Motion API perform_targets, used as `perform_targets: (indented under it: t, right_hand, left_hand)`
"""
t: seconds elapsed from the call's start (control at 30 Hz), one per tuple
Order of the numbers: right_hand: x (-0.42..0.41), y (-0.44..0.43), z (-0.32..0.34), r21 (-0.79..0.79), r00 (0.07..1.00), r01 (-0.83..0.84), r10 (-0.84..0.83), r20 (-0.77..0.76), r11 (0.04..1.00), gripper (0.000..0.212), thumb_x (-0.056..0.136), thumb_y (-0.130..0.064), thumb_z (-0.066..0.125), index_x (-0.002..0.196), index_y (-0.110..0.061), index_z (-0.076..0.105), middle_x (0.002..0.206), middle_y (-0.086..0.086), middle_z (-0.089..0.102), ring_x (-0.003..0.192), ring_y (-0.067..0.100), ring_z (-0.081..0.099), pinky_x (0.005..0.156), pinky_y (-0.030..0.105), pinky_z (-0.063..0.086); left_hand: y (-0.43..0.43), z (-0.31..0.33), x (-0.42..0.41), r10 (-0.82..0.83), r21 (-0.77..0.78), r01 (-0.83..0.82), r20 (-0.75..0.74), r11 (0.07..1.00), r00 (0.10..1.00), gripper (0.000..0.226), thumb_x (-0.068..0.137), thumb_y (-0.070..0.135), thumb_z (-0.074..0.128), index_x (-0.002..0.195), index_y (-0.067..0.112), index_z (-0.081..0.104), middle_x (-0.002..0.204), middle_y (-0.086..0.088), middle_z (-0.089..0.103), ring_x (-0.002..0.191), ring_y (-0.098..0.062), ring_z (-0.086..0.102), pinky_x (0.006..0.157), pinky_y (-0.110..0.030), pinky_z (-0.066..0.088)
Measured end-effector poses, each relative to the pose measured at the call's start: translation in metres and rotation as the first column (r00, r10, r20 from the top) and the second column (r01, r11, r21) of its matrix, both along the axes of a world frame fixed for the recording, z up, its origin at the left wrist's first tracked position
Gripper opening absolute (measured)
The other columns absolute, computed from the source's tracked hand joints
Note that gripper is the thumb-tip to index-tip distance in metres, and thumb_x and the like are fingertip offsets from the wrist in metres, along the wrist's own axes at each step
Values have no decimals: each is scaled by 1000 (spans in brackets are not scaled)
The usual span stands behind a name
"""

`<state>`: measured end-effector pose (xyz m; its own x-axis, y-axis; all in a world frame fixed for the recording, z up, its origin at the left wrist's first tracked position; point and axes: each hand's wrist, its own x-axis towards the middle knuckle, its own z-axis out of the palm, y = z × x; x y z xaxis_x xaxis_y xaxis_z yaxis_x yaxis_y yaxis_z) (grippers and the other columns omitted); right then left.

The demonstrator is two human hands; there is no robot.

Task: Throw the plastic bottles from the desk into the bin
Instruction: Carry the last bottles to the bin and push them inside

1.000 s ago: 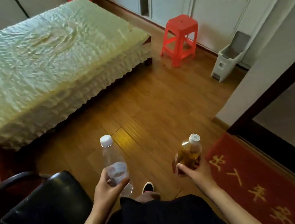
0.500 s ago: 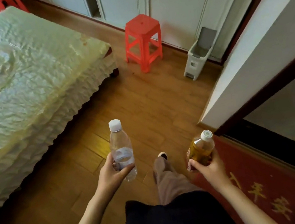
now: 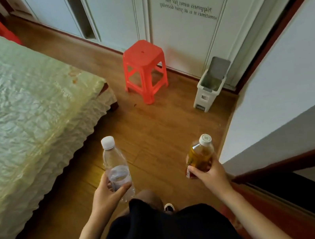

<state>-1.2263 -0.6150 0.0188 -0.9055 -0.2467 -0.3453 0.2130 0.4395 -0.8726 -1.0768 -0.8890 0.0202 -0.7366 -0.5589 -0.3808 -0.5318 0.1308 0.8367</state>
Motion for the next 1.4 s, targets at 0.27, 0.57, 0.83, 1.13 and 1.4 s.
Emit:
perform_targets:
  t: [0.27, 0.57, 0.83, 1.13, 1.4]
  right_hand:
    - [-159, -72, -25, -5, 1000, 15, -16, -14, 1000, 72, 77, -30, 81, 131, -44, 35, 116, -24, 56, 103, -4, 57, 80, 5, 45]
    - [-330, -116, -17, 69, 957, 290, -290, -13, 955, 74, 77, -28, 82, 134, -33, 36, 104, -33, 48, 90, -6, 54, 91, 21, 45]
    - [-423, -95, -15, 149, 844, 525, -535, 31, 838, 85, 75, -28, 83, 144, -26, 33, 120, -7, 54, 109, 15, 56, 95, 32, 46]
    - [-557, -54, -31, 208, 785, 599, -618, 37, 773, 79, 74, -26, 84, 138, -18, 38, 134, 10, 56, 122, 32, 56, 97, 37, 47]
    - [-694, -28, -30, 125, 795, 602, -606, -12, 788, 70, 76, -33, 82, 127, -38, 33, 120, -10, 52, 109, 9, 51, 97, 29, 45]
  left_hand:
    - [-87, -31, -148, 9, -8, -8, 62, 1000, 998, 58, 70, 29, 82, 121, 25, 54, 107, 4, 67, 93, -14, 67, 66, -20, 51]
    - [-164, -10, -427, -341, -89, 345, 56, 934, 938, 48, 72, 37, 81, 113, 28, 55, 95, 12, 69, 82, 0, 65, 65, -18, 48]
    - [-141, -6, -618, -570, -65, 571, 34, 819, 821, 61, 69, 43, 81, 121, 34, 51, 99, 16, 67, 91, 0, 62, 72, -18, 47]
    - [-88, -23, -768, -624, -50, 627, 60, 778, 779, 57, 70, 37, 82, 118, 32, 51, 98, 14, 67, 90, -1, 63, 71, -18, 46]
    - [-70, -22, -880, -630, -80, 642, 133, 763, 765, 45, 70, 41, 81, 96, 52, 47, 93, 19, 66, 84, -1, 63, 72, -27, 52]
